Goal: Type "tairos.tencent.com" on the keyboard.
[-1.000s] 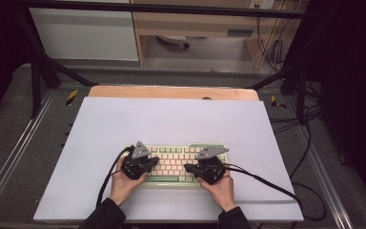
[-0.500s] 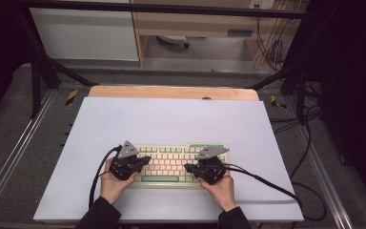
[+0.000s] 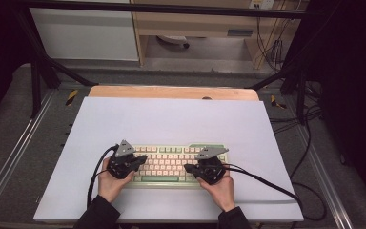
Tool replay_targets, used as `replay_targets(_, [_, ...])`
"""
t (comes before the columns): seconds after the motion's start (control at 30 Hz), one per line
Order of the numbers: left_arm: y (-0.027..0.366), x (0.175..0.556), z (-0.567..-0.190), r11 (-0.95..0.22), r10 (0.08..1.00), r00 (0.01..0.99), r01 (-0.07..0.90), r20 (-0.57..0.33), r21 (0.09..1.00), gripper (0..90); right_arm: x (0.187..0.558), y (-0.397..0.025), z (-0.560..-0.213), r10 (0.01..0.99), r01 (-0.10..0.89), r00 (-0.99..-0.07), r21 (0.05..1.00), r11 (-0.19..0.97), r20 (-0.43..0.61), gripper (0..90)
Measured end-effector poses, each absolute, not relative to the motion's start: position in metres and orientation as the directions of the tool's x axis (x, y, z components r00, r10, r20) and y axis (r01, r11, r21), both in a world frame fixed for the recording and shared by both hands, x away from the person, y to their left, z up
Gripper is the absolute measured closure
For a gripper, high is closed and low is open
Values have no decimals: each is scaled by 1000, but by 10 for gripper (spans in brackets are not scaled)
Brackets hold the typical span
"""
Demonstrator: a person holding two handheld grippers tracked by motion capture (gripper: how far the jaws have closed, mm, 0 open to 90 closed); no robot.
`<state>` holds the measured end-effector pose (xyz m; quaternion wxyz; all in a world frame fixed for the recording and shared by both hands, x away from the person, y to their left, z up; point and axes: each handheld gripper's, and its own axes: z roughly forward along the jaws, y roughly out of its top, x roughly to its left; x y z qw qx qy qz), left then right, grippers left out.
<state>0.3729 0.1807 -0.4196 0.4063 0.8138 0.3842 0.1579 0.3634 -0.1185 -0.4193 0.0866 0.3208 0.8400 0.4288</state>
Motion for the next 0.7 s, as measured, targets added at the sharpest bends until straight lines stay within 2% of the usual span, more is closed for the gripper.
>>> replay_targets(0.7, [178, 377, -431, -396, 757, 652, 508, -41, 765, 900, 363, -119, -418, 614, 467, -779, 774, 426, 132, 900])
